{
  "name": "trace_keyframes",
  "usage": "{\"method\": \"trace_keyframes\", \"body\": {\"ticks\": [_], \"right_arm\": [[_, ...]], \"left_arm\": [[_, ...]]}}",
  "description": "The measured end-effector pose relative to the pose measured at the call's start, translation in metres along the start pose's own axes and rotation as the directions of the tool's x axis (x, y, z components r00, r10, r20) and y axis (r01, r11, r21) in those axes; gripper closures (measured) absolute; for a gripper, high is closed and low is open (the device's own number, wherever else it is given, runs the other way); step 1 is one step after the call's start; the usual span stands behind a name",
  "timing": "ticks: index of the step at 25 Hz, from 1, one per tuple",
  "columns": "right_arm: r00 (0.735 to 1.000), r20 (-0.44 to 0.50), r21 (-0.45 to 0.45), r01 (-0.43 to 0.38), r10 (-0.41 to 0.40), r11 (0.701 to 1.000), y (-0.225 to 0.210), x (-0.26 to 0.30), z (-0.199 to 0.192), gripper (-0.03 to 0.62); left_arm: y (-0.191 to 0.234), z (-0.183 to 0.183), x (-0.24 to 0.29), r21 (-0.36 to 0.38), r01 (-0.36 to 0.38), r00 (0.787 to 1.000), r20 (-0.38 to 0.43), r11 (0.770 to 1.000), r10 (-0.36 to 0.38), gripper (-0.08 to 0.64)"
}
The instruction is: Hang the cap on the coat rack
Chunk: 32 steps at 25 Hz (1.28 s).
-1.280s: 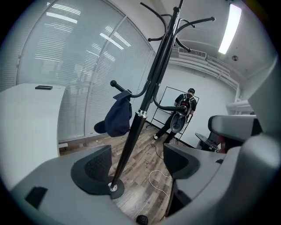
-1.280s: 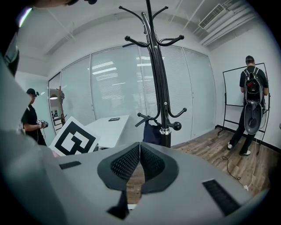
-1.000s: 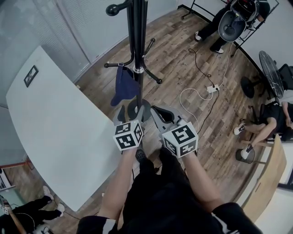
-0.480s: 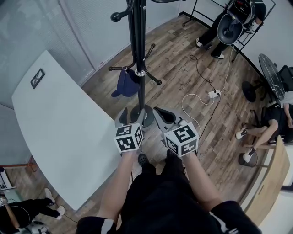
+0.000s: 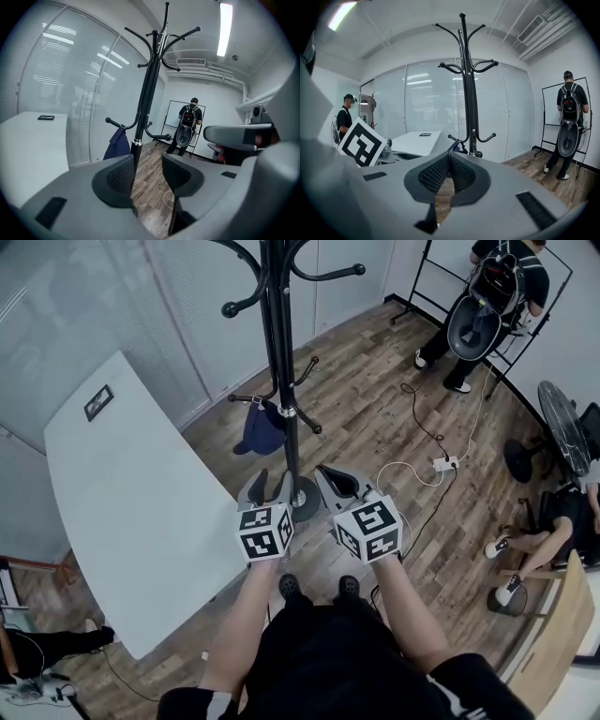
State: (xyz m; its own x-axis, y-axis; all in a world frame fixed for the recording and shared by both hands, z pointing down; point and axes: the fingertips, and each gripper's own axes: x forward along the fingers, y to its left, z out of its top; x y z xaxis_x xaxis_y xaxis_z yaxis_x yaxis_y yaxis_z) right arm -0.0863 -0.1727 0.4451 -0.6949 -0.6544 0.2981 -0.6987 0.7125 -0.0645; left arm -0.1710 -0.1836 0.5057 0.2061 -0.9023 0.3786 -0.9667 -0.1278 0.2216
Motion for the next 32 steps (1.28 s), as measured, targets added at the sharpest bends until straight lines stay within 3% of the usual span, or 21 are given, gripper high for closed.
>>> {"method": "trace_keyframes", "body": {"ticks": [12, 17, 22, 32], "right_arm": [[0.99, 0.094, -0.028, -0.106, 0.108, 0.994, -0.027, -0.053, 0.015, 0.561], [0.981, 0.127, -0.051, -0.141, 0.147, 0.989, -0.034, -0.07, 0.024, 0.561], [0.967, 0.145, 0.005, -0.21, 0.207, 0.978, -0.036, -0.087, 0.02, 0.563], [0.946, 0.186, -0.056, -0.261, 0.267, 0.964, -0.038, -0.119, 0.027, 0.563]], "left_arm": [[-0.074, 0.028, -0.038, 0.112, -0.062, 0.993, 0.111, 0.992, 0.05, 0.503], [-0.098, 0.039, -0.055, 0.14, -0.102, 0.985, 0.156, 0.985, 0.08, 0.528], [-0.118, 0.041, -0.075, 0.144, -0.12, 0.977, 0.192, 0.982, 0.091, 0.545], [-0.144, 0.039, -0.087, 0.13, -0.133, 0.972, 0.21, 0.983, 0.104, 0.545]]}}
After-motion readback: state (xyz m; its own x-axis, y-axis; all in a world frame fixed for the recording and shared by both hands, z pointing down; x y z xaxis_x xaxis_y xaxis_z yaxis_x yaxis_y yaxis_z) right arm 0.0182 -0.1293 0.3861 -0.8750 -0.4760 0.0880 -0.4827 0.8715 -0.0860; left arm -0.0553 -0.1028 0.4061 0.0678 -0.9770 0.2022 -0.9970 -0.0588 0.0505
